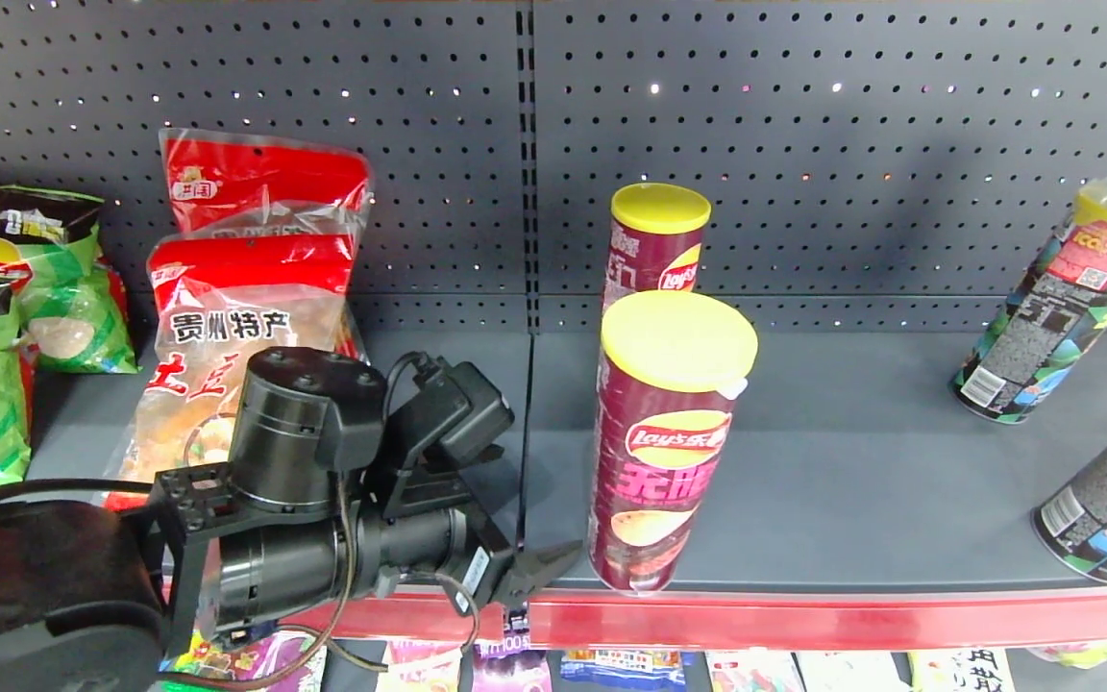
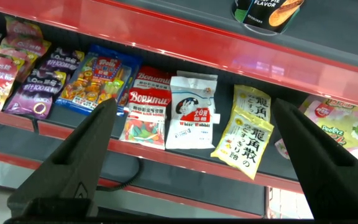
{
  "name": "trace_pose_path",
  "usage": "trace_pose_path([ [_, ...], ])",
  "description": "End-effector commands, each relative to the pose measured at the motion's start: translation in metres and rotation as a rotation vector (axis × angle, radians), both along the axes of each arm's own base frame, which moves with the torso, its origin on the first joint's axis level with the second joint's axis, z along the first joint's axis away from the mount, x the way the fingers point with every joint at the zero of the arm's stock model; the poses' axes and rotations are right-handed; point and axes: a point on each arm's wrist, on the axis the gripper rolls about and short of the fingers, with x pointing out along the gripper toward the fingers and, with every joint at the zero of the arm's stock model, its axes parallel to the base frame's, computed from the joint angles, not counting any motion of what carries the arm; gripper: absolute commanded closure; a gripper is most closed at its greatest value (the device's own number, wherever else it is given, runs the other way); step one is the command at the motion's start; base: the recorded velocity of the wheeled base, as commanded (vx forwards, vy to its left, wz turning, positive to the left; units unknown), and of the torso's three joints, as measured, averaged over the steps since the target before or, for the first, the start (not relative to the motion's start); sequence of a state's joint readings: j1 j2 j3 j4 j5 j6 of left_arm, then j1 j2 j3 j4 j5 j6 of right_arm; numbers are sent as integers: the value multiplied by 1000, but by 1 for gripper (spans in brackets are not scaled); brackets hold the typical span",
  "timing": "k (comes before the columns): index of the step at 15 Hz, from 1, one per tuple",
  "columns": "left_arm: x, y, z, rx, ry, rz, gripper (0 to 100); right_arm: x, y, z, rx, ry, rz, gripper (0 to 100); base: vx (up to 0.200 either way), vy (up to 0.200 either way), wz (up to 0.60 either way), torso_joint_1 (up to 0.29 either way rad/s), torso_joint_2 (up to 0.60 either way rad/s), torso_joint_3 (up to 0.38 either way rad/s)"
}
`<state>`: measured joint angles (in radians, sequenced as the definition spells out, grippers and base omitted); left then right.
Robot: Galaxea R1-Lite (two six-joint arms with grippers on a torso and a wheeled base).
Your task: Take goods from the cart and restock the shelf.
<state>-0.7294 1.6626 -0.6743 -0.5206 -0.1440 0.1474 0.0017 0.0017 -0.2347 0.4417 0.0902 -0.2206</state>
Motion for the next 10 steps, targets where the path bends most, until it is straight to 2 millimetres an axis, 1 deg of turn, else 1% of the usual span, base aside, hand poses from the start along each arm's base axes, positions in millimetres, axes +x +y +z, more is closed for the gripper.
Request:
trace_pose_path([
  [1,3,-4,-2,3,4,-2,0,0,0,0,0,0,0,0,0,0,0,0,0,0],
  [5,10,-10,-3,2,3,-2,0,0,0,0,0,0,0,0,0,0,0,0,0,0],
  [10,9,-9,-3,4,5,-2,0,0,0,0,1,2,1,0,0,0,0,0,0,0],
])
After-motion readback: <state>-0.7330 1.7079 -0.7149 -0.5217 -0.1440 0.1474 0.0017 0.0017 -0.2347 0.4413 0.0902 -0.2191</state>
